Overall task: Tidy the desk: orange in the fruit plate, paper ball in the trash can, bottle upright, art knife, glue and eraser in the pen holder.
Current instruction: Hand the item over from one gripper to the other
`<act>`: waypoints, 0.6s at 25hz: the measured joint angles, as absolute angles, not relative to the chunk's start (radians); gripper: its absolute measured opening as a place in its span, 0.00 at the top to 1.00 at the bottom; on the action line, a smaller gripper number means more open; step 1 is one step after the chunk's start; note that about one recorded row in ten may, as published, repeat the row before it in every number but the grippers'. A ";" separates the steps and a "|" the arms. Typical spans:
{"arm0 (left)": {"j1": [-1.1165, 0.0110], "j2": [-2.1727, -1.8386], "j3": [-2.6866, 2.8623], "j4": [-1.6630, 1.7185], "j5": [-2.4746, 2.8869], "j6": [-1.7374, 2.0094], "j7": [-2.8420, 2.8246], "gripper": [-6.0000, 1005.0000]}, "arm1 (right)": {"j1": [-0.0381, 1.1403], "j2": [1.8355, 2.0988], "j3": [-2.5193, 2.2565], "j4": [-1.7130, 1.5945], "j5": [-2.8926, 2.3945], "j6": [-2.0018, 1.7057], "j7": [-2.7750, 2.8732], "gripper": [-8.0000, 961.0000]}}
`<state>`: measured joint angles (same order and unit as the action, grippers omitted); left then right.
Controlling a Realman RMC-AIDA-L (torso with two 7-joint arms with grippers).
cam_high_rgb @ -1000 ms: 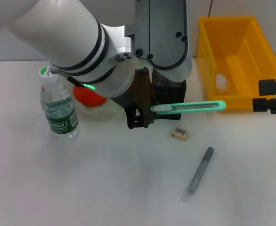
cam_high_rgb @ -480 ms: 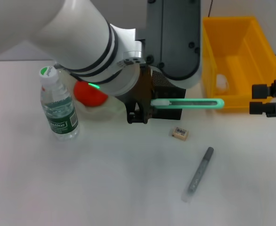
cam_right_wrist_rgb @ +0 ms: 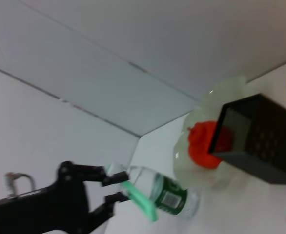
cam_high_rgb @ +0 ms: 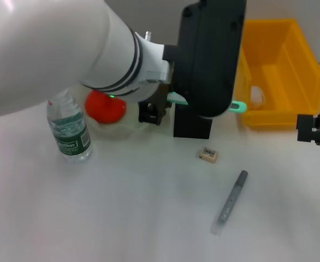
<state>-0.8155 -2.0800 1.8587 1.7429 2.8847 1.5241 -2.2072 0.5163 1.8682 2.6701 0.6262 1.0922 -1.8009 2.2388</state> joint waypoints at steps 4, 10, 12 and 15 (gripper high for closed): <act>-0.845 -2.080 1.870 1.757 2.889 1.524 -2.152 0.80 | 0.505 1.871 2.671 0.626 1.095 -1.773 2.211 0.24; -0.872 -2.073 1.874 1.704 2.889 1.455 -2.122 0.80 | 0.494 1.874 2.672 0.626 1.101 -1.757 2.194 0.25; -0.876 -2.069 1.874 1.703 2.889 1.434 -2.101 0.80 | 0.492 1.875 2.672 0.626 1.101 -1.747 2.191 0.25; -0.883 -2.065 1.881 1.708 2.891 1.414 -2.078 0.80 | 0.492 1.878 2.672 0.626 1.102 -1.730 2.189 0.25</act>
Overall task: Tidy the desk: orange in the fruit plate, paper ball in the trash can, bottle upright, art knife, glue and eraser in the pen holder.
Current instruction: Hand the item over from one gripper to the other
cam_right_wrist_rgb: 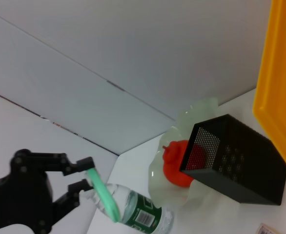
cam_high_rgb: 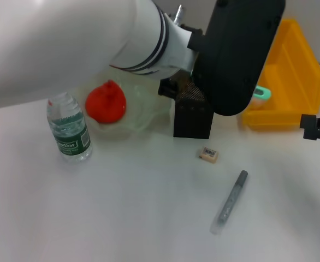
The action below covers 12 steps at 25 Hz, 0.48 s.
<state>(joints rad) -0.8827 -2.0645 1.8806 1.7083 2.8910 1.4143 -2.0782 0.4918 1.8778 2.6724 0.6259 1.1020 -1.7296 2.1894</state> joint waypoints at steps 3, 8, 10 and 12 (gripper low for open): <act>-0.893 -2.059 1.894 1.725 2.892 1.393 -2.047 0.80 | 0.491 1.880 2.672 0.626 1.103 -1.717 2.188 0.25; -0.915 -2.052 1.898 1.692 2.893 1.336 -2.006 0.80 | 0.491 1.886 2.672 0.623 1.103 -1.715 2.186 0.25; -0.918 -2.051 1.897 1.679 2.894 1.319 -1.998 0.80 | 0.490 1.888 2.672 0.619 1.104 -1.715 2.181 0.26; -0.918 -2.051 1.897 1.679 2.894 1.319 -1.998 0.80 | 0.488 1.892 2.672 0.614 1.104 -1.717 2.178 0.26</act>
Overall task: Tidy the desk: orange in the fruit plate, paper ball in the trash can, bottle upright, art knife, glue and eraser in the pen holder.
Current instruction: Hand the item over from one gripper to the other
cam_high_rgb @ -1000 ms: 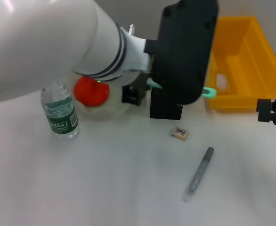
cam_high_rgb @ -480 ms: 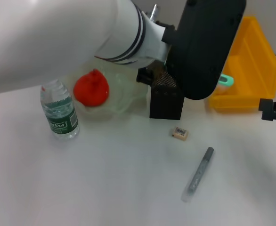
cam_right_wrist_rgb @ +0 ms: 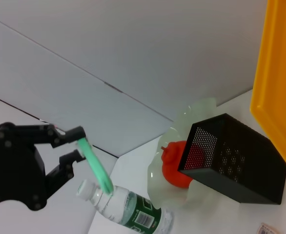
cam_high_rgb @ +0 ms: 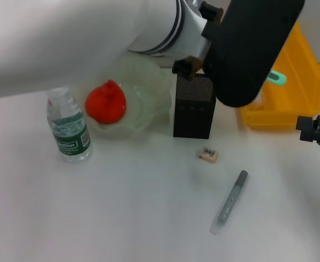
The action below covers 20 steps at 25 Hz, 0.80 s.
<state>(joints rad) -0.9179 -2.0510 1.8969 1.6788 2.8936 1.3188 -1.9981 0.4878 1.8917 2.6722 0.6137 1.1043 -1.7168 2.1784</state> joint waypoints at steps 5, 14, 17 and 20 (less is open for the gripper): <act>-0.926 -2.062 1.855 1.648 2.892 1.341 -2.067 0.80 | 0.492 1.892 2.672 0.611 1.105 -1.764 2.177 0.26; -0.836 -2.079 1.795 1.645 2.769 1.518 -2.314 0.80 | 0.525 1.851 2.665 0.610 1.117 -1.904 2.189 0.27; -0.801 -2.077 1.763 1.657 2.639 1.581 -2.375 0.80 | 0.552 1.848 2.661 0.600 1.111 -1.915 2.206 0.27; -0.794 -2.076 1.750 1.673 2.596 1.607 -2.401 0.80 | 0.571 1.848 2.652 0.591 1.107 -1.918 2.226 0.27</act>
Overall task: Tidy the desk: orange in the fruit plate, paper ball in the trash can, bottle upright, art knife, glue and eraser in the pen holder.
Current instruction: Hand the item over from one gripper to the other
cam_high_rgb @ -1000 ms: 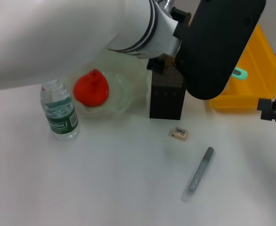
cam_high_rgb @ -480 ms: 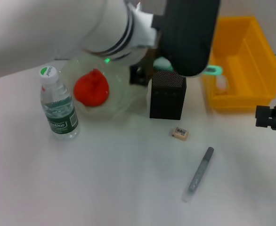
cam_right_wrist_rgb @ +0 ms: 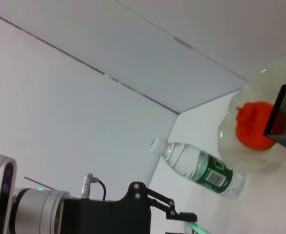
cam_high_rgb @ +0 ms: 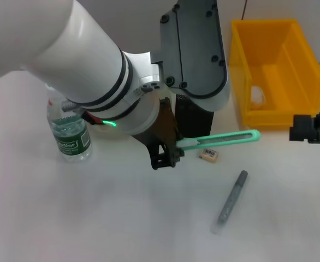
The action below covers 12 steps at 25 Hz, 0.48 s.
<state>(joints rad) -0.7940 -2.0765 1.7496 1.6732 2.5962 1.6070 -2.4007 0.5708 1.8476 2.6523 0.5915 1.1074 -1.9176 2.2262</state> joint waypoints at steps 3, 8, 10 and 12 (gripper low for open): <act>-0.795 -2.076 1.748 1.677 2.594 1.613 -2.410 0.80 | 0.595 1.842 2.620 0.583 1.106 -1.910 2.251 0.27; -0.820 -2.076 1.748 1.669 2.597 1.636 -2.412 0.80 | 0.639 1.834 2.575 0.569 1.103 -1.900 2.313 0.27; -0.835 -2.077 1.747 1.659 2.598 1.642 -2.413 0.80 | 0.654 1.832 2.559 0.566 1.102 -1.890 2.334 0.28; -0.835 -2.077 1.747 1.659 2.598 1.642 -2.413 0.80 | 0.679 1.831 2.538 0.551 1.097 -1.874 2.351 0.28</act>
<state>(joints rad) -0.8352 -2.0766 1.7473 1.6587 2.5979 1.6416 -2.4131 0.6792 1.8310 2.5378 0.5510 1.0969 -1.8738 2.3509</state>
